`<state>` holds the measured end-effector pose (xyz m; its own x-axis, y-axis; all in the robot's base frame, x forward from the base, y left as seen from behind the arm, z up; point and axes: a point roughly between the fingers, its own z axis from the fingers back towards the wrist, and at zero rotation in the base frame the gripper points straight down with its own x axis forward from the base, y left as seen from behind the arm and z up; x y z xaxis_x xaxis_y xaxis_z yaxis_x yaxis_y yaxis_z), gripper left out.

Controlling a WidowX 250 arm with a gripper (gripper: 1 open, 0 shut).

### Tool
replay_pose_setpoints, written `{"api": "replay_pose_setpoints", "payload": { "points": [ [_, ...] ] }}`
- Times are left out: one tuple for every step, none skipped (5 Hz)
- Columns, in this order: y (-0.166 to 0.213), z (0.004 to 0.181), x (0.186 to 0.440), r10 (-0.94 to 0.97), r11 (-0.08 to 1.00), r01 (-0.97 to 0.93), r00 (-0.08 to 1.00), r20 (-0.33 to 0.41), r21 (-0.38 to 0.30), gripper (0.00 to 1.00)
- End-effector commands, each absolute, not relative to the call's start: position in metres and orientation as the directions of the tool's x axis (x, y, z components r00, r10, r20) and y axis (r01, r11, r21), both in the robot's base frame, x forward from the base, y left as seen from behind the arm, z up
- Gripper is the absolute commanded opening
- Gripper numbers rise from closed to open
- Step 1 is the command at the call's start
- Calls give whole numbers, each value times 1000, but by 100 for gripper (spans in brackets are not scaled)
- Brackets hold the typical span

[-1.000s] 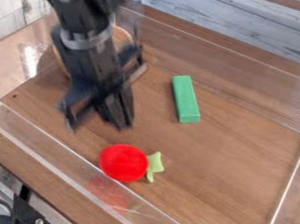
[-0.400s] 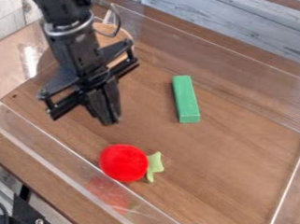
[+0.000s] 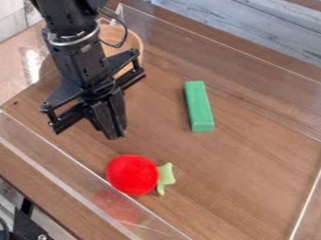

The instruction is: Move the red object to the left side of the table

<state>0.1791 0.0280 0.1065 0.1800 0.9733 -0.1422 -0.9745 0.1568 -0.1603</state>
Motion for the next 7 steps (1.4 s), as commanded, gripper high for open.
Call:
{"api": "replay_pose_setpoints", "payload": {
  "points": [
    [34,108,181,981,117,-979,140,-135,-165,0],
    [25,101,182,990,17,-987,39,-137,-158,0],
    [13,96,188,989,-65,-986,-43,-141,-156,0],
    [3,101,187,989,-7,-988,15,-144,-154,0],
    [-10,91,185,989,-1,-991,19,-144,-135,100],
    [-20,69,181,990,-29,-992,-12,-142,-121,100],
    [-16,44,185,975,-178,-978,-160,-154,-112,100]
  ]
}}
